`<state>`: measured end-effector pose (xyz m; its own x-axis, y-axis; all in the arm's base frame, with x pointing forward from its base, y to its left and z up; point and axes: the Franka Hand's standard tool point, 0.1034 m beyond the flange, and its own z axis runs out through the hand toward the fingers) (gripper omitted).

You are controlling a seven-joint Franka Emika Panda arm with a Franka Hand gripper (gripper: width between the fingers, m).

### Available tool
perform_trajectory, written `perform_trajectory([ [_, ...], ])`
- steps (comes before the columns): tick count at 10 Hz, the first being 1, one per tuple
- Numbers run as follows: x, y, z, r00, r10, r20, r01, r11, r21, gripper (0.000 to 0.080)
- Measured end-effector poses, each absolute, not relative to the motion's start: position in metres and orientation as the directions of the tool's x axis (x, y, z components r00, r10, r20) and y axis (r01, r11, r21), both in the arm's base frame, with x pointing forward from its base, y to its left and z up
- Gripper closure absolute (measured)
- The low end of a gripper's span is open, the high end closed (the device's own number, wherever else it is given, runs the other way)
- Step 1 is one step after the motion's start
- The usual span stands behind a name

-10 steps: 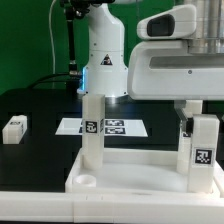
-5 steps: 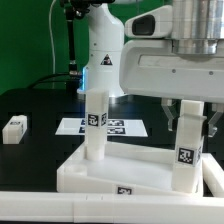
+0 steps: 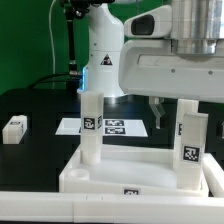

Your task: Assemble desk

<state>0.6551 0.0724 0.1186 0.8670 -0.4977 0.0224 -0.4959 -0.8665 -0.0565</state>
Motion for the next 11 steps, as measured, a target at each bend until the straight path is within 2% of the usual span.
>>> perform_trajectory([
  [3,0.634,0.046,0.162,0.91,-0.414,0.038,-0.41,-0.909,-0.077,0.0151],
  [6,0.623,-0.004,0.155,0.926,-0.376,0.036,-0.374,-0.926,-0.057,0.0151],
  [7,0.623,-0.007,0.149,0.925,-0.38,0.029,-0.378,-0.924,-0.051,0.0151],
  [11,0.622,-0.003,0.148,0.927,-0.374,0.028,-0.373,-0.926,-0.052,0.0151],
])
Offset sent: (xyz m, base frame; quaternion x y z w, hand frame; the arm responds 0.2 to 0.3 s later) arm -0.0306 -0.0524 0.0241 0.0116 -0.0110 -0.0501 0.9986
